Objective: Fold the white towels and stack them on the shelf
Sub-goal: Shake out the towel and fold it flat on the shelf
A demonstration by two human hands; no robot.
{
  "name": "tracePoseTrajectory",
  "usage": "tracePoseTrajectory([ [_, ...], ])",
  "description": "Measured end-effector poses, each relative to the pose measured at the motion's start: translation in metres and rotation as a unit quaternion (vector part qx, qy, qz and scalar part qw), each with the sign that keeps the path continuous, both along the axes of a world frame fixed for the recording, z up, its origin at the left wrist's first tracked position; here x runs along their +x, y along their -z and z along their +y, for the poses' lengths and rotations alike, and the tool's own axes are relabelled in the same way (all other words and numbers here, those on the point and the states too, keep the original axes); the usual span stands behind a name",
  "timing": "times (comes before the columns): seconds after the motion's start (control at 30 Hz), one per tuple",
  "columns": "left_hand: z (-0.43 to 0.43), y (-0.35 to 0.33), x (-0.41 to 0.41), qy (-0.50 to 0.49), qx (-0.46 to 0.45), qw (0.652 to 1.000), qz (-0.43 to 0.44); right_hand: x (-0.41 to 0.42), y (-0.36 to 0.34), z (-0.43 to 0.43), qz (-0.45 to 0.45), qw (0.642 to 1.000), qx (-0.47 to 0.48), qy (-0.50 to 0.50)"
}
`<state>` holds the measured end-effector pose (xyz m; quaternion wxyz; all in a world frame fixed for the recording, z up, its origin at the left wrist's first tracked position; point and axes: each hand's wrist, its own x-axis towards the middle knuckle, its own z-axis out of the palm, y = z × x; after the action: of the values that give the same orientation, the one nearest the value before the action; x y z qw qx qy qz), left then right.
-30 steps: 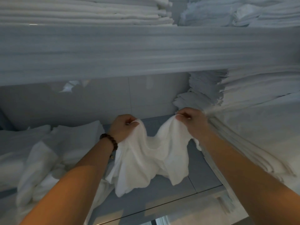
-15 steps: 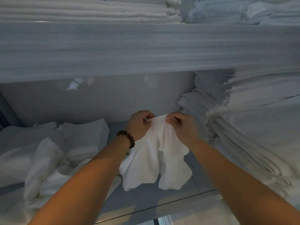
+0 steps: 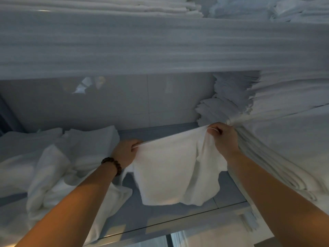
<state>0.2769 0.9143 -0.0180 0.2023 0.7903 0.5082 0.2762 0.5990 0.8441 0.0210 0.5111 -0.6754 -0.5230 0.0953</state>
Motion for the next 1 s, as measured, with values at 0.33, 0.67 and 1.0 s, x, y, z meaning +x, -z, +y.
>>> tracePoseTrajectory([
  [0.33,-0.003,-0.011,-0.019,-0.032,-0.03,0.997,-0.066,0.002,0.006,0.003,-0.031,0.997,-0.069,-0.009],
  [0.67,-0.01,-0.065,0.06,0.173,-0.059,0.977,-0.111,-0.084,-0.021,0.006,-0.04,0.929,-0.067,-0.361],
  [1.0,-0.003,-0.061,0.038,0.149,-0.056,0.983,-0.09,-0.061,-0.02,0.017,-0.057,0.97,-0.029,-0.234],
])
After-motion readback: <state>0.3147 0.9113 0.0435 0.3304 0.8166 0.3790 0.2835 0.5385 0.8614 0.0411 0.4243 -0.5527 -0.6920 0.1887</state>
